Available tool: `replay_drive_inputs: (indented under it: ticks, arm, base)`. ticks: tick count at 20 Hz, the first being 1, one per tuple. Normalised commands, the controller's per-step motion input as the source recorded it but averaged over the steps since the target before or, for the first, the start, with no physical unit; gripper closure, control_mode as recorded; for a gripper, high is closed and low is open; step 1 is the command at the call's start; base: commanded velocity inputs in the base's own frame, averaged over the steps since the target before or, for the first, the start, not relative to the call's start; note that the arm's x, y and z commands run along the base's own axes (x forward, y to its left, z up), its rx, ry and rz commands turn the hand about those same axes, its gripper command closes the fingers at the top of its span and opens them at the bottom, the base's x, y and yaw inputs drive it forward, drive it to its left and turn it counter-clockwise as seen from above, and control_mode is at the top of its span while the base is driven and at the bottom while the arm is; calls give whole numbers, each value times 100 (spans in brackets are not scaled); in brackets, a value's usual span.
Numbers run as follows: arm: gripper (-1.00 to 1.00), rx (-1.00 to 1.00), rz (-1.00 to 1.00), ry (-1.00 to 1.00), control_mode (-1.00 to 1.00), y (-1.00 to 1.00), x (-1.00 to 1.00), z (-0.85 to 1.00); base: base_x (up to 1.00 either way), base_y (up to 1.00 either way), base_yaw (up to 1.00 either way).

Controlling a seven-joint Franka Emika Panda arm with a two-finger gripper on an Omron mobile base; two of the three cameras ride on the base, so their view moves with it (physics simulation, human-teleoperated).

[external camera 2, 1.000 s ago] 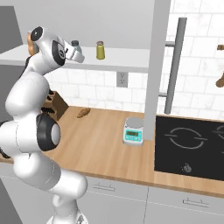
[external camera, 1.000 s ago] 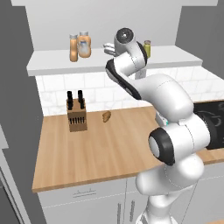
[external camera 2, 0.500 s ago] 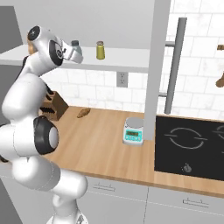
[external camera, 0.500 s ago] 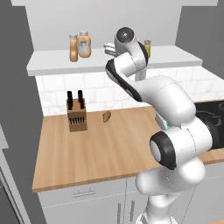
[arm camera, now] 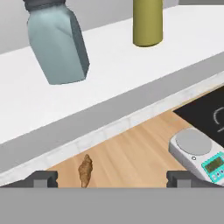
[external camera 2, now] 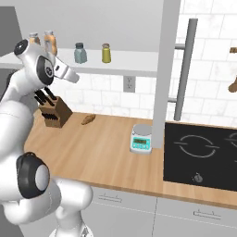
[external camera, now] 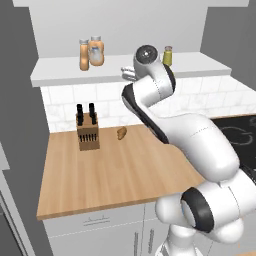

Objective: Put the shaker and condiment bottle from the counter next to their counterparts in the cabinet.

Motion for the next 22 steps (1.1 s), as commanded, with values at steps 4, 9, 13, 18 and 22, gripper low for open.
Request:
replay_drive_inputs:
  ticks: [4,9,13,18,22]
  arm:
    - [-100,0,-2,4,-100,0,-100,-100]
    - [-100,0,-3,8,-100,0,-100,-99]
    - [-100,0,-4,11,-100,0,-100,-94]
    - [-100,0,-6,12,-100,0,-100,-93]
    - [-100,0,-6,12,-100,0,-100,-91]
  base:
    - [0,0,0]
    - [0,0,0]
    - [0,0,0]
    - [0,0,0]
    - [0,0,0]
